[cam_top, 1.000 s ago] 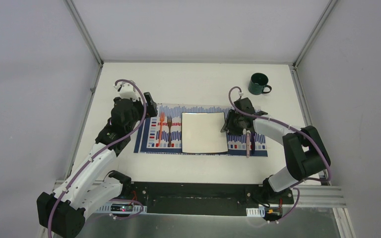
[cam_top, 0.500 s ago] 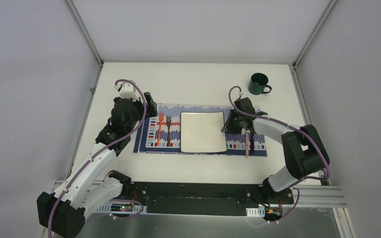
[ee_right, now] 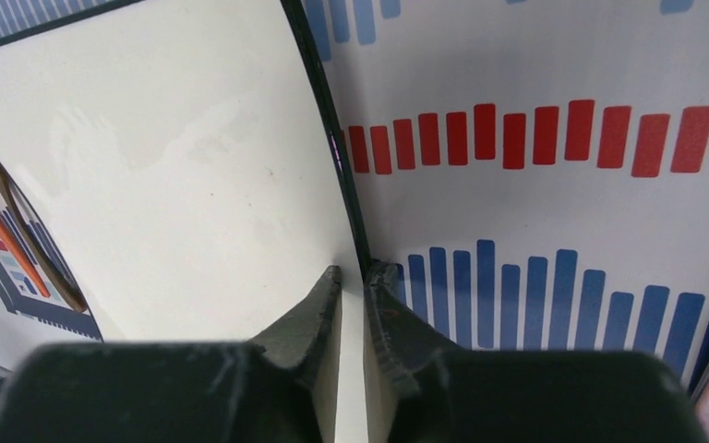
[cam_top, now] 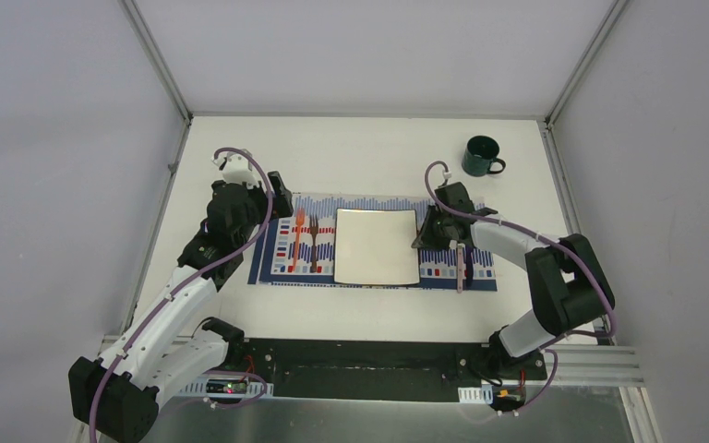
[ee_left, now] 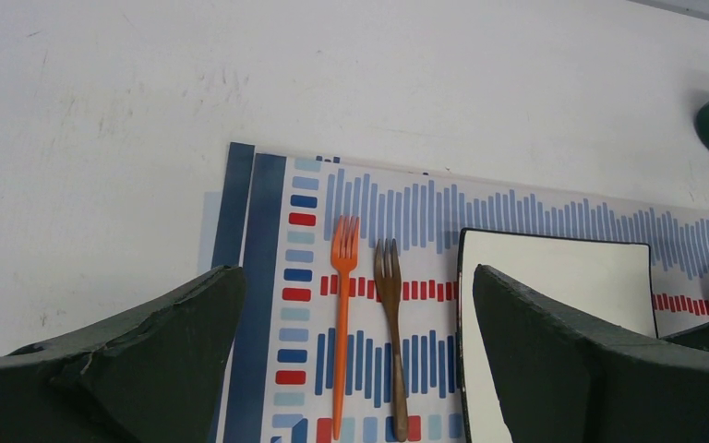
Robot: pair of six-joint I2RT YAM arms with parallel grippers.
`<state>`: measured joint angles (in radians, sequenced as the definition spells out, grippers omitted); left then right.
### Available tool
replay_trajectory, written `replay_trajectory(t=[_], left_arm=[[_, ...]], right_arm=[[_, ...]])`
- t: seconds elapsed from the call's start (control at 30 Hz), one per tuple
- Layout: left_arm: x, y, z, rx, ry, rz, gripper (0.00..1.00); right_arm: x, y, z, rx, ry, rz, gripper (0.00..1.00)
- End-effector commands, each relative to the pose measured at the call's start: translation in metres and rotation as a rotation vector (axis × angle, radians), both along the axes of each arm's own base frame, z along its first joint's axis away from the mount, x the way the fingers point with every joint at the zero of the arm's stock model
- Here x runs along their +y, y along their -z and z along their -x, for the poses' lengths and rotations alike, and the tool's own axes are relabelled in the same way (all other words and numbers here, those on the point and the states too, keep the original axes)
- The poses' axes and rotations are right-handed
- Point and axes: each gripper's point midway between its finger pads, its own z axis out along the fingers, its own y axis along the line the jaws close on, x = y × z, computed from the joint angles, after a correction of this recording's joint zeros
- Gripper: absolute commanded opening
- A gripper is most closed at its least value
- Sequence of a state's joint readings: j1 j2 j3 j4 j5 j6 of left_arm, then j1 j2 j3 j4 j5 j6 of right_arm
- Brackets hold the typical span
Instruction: Set the dinner table for one person
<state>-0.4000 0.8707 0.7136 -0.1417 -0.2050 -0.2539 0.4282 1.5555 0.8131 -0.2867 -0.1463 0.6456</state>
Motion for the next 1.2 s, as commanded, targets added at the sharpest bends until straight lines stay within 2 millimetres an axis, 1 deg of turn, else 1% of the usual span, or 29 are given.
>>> replay_trajectory(t=[0.0, 0.13, 0.43, 0.7, 0.97, 1.17], left_arm=[[-0.007, -0.014, -0.003, -0.04, 0.023, 0.03, 0.99], [-0.008, -0.011, -0.004, -0.032, 0.022, 0.028, 0.99], [-0.007, -0.012, -0.002, -0.038, 0.018, 0.03, 0.99], [-0.005, -0.012, -0.002, -0.039, 0.013, 0.026, 0.99], [-0.003, -0.012, -0.002, -0.041, 0.006, 0.02, 0.99], [-0.002, -0.012, -0.002, -0.043, 0.0, 0.015, 0.99]], right_arm=[[0.024, -0.029, 0.004, -0.036, -0.064, -0.107, 0.11], [0.025, -0.031, 0.005, -0.038, -0.071, -0.111, 0.11], [0.034, -0.026, 0.003, -0.022, -0.086, -0.121, 0.1], [0.038, -0.025, -0.003, -0.019, -0.092, -0.117, 0.09], [0.043, -0.026, -0.014, -0.023, -0.104, -0.107, 0.09], [0.048, -0.025, -0.017, -0.015, -0.114, -0.113, 0.08]])
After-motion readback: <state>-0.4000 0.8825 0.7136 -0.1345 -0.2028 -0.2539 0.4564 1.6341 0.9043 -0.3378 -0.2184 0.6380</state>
